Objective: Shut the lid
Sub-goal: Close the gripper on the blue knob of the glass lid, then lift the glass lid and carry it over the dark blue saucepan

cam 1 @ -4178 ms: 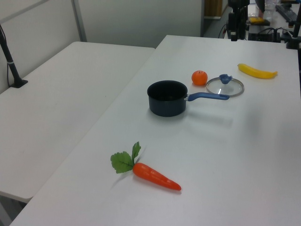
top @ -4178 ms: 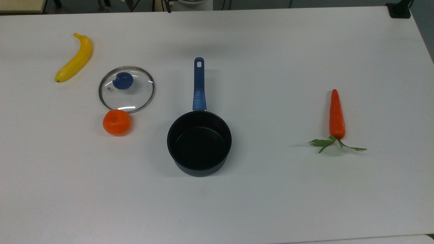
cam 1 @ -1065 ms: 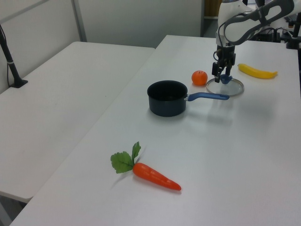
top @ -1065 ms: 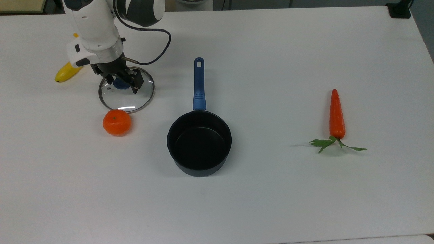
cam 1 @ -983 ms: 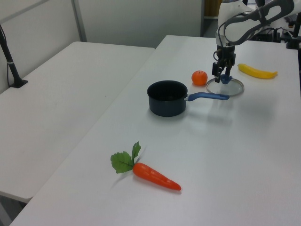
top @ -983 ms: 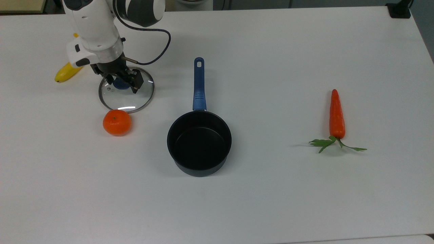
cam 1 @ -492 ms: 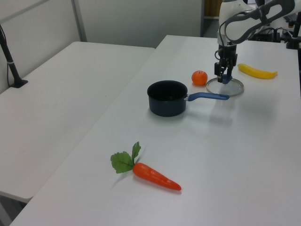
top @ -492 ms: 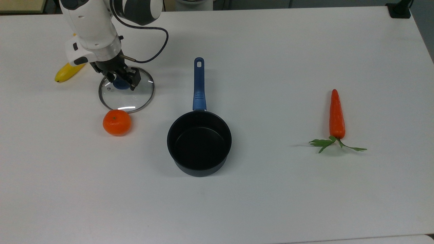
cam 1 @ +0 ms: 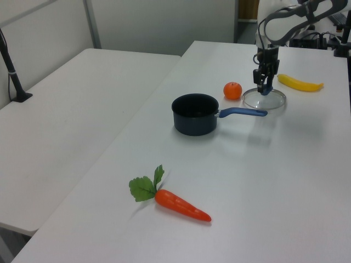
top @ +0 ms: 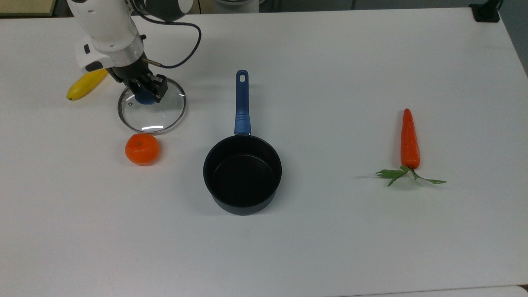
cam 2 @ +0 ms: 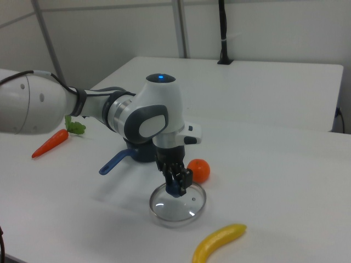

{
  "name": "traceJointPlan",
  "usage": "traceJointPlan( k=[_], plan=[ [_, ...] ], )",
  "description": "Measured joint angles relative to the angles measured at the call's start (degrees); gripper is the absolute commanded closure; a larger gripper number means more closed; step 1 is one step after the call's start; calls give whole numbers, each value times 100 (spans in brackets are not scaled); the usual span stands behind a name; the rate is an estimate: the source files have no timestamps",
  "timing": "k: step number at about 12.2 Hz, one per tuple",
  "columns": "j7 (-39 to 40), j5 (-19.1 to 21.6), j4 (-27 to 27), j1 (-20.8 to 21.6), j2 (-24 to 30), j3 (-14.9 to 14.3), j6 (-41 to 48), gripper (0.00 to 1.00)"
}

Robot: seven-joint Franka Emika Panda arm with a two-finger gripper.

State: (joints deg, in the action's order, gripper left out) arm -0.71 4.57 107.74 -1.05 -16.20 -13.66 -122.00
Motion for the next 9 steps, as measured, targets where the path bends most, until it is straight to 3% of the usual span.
traceJointPlan(
  k=[4,6,9],
  plan=[
    [41,0,-185,-54,142,-24,185,56],
    [41,2,-641,-89,158,-39,589,57],
    [-102,350,-1357,-97,177,-43,1197,57]
  ],
)
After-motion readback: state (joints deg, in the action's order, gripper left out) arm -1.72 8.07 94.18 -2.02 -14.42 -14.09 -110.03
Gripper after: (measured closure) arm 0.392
